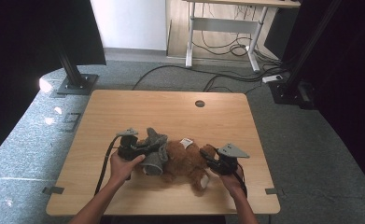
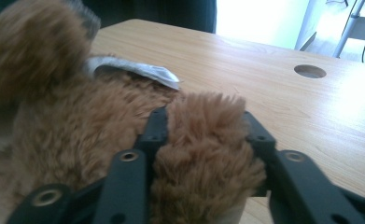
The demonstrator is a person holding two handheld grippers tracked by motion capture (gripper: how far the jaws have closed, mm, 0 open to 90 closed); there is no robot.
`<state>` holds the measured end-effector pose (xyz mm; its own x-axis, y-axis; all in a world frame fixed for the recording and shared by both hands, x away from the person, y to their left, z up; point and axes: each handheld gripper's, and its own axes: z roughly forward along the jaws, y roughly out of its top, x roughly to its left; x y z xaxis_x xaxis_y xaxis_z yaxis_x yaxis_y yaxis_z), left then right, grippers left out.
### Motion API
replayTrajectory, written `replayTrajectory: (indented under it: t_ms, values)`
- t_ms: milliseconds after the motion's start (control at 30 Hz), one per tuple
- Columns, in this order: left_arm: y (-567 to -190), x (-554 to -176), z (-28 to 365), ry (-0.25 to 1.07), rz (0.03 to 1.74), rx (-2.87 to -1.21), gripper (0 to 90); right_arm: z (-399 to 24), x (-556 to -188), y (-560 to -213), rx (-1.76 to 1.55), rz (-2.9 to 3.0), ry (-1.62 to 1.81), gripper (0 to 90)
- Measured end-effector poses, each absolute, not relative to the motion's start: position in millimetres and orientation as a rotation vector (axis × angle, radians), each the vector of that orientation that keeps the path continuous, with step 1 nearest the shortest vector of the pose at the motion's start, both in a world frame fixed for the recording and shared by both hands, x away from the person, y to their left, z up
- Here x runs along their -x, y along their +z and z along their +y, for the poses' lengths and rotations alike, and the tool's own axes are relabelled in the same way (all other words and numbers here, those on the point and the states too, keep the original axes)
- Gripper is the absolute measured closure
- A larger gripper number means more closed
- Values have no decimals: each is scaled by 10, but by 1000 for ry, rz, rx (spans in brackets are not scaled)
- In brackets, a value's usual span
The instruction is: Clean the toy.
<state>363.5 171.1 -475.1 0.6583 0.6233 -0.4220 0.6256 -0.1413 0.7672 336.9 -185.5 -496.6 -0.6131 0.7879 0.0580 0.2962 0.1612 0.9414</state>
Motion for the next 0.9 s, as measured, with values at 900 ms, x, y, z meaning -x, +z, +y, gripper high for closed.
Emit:
replayTrajectory:
  t_ms: [900]
  values:
    - [-4870, -3341, 1747, 1, 962, -1779, 781, -1089, -3336, -4706, -930, 2280, 1539, 406]
